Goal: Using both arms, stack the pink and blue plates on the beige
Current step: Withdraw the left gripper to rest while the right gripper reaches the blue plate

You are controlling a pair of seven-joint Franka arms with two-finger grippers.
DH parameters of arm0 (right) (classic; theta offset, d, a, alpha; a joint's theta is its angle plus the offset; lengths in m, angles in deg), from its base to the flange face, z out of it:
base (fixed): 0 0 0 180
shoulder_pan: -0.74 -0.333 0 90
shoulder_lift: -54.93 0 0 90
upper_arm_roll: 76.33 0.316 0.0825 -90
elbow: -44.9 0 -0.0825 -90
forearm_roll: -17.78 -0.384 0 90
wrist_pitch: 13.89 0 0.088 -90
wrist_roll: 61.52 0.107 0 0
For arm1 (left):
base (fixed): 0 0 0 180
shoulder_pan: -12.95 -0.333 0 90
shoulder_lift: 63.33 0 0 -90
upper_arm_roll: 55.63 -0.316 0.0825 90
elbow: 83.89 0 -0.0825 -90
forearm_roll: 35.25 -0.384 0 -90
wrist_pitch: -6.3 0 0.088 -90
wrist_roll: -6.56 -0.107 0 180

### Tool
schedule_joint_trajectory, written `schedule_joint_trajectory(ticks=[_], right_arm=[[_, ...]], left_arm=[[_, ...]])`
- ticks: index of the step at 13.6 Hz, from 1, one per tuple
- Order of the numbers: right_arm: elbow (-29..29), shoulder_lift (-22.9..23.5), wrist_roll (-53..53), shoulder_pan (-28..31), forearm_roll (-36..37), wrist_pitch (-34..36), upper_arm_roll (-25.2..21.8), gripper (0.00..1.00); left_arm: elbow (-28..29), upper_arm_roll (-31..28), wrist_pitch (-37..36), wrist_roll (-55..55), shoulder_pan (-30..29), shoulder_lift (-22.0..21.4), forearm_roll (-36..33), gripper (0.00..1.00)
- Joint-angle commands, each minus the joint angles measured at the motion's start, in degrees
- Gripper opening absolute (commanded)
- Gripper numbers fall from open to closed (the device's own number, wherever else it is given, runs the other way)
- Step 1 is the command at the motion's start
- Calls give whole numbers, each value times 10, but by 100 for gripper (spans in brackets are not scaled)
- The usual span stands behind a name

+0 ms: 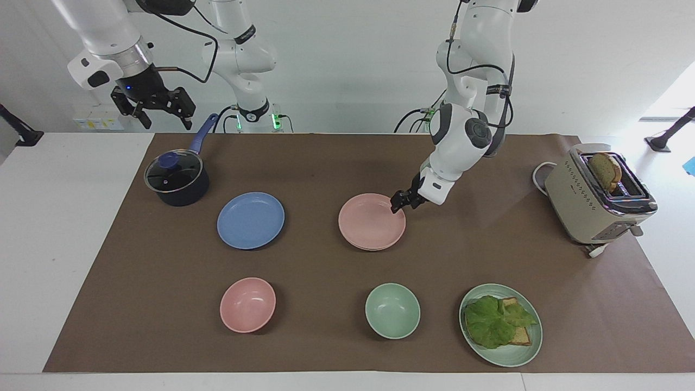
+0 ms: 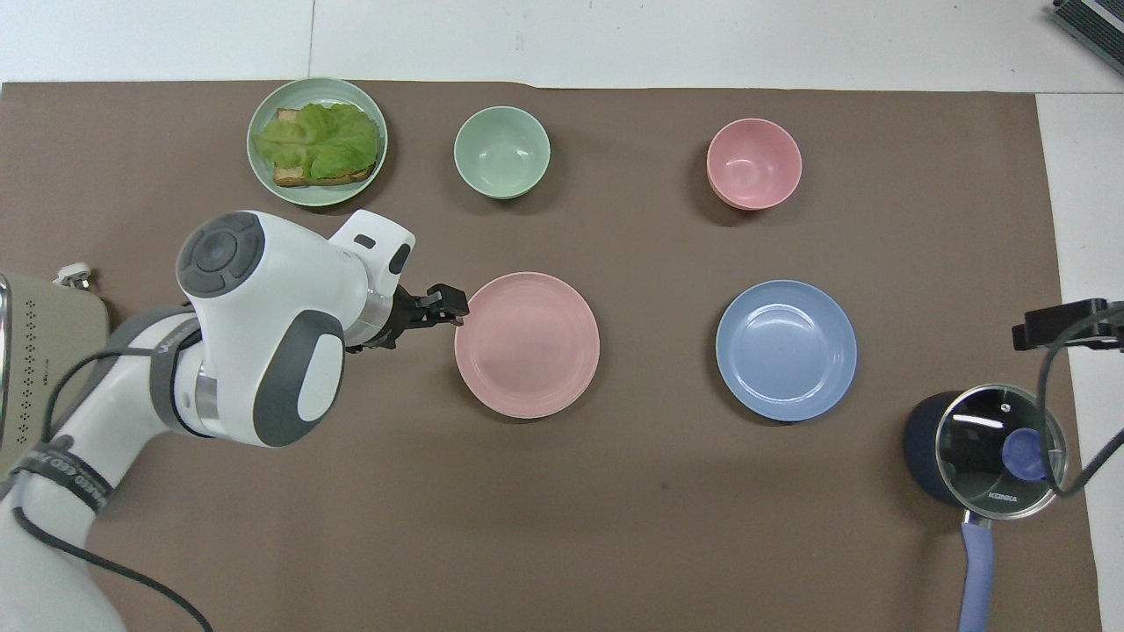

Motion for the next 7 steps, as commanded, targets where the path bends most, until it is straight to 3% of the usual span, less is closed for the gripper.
schedule_joint_trajectory(ticks=[1,4,7], right_arm=[[43,-14,-19,9,9,-37,0,100],[108,-8,-19,5,4,-112,1,100],[157,33,-47,3,0,-195,1,100]], left_arm=[[-96,0,-130,-82,-62,-2,-44,100],[-176,-3,-240,-182,-128,-8,-75,100],[-201,-6,-268,-251,-158,-24,-132,100]])
